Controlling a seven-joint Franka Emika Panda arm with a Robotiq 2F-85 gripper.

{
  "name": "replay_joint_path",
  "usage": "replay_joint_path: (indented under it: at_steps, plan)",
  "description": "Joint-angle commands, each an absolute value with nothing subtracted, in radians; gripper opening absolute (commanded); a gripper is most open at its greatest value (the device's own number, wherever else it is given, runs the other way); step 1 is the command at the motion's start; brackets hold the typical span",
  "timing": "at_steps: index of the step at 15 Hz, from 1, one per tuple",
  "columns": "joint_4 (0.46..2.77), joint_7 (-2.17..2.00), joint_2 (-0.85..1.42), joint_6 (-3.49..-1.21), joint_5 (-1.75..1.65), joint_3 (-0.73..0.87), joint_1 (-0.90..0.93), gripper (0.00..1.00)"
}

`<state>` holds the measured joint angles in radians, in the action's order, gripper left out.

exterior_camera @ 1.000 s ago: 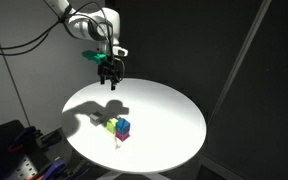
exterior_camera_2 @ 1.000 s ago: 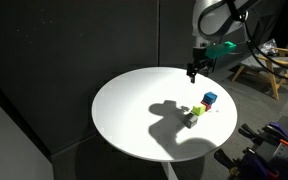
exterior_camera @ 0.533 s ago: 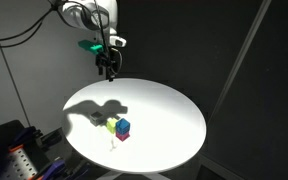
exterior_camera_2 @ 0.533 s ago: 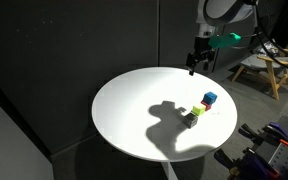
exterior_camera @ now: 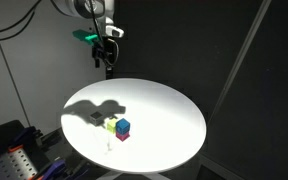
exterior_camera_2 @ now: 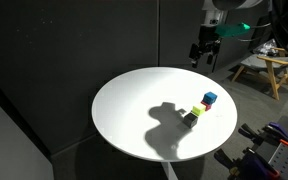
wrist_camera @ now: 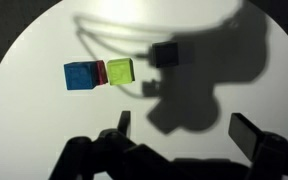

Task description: Put the green block on the table

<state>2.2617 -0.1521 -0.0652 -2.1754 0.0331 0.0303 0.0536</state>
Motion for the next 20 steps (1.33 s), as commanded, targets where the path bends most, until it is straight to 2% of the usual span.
replay_joint_path:
  at_steps: [1,20]
  plan:
    - [2.284,-0.137,-0.136,-2.1,0.035,0.02,0.029,1.0]
    - [2.334,-0.157,-0.328,-1.934,-0.043,0.028,-0.055,1.0]
